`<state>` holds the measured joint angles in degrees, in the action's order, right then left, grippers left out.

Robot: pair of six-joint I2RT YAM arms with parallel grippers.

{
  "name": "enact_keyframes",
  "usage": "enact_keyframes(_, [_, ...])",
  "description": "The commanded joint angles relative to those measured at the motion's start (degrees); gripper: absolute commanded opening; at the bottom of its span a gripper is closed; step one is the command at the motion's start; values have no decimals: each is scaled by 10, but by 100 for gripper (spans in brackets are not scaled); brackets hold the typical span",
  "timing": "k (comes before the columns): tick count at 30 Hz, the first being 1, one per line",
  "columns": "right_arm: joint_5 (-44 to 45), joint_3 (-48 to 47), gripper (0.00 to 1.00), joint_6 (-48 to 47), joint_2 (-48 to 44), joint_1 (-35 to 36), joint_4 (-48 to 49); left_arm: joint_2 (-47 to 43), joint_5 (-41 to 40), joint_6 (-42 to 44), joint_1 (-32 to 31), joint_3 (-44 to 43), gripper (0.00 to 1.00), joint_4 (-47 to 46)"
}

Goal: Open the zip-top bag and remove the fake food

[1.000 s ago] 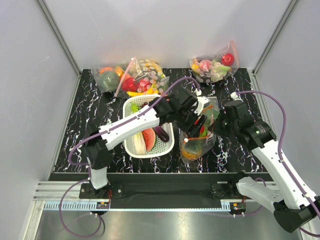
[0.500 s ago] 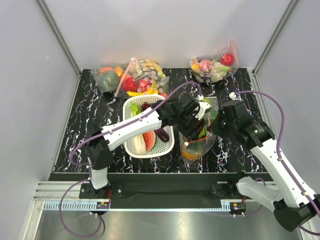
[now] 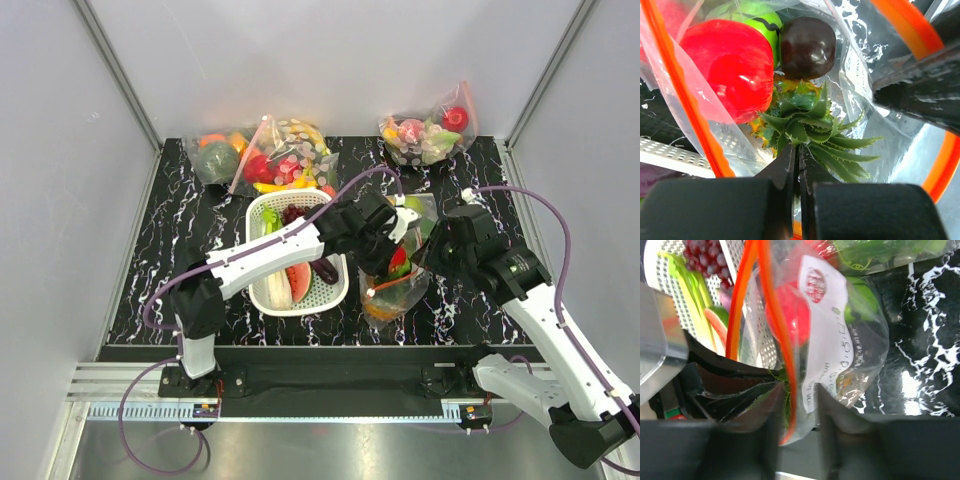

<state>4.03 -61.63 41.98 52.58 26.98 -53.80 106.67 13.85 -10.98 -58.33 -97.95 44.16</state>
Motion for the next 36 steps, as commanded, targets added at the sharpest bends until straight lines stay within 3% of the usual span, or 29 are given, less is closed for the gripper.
enact_keyframes(1, [53, -29, 45, -4, -11, 5, 12, -13, 16, -4, 20, 28, 0, -3])
enact_keyframes(3, [78, -40, 62, -7, -16, 4, 2, -16, 21, -10, 30, 36, 0, -7])
enact_keyframes(10, [104, -32, 81, -3, -28, 1, 25, -40, 46, -16, 79, 88, 0, -32])
enact_keyframes(16, [25, 109, 82, 22, -9, -36, 141, -45, 60, -6, 102, 112, 0, -50])
enact_keyframes(22, [-33, 178, 82, 32, 9, -64, 209, -38, 69, -9, 110, 118, 0, -62])
enact_keyframes(31, [-130, 173, 82, -6, 57, -65, 228, -30, 71, -16, 121, 112, 0, -68])
enact_keyframes(36, [-155, 150, 79, -21, 92, -66, 186, -27, 72, -22, 125, 107, 0, -72])
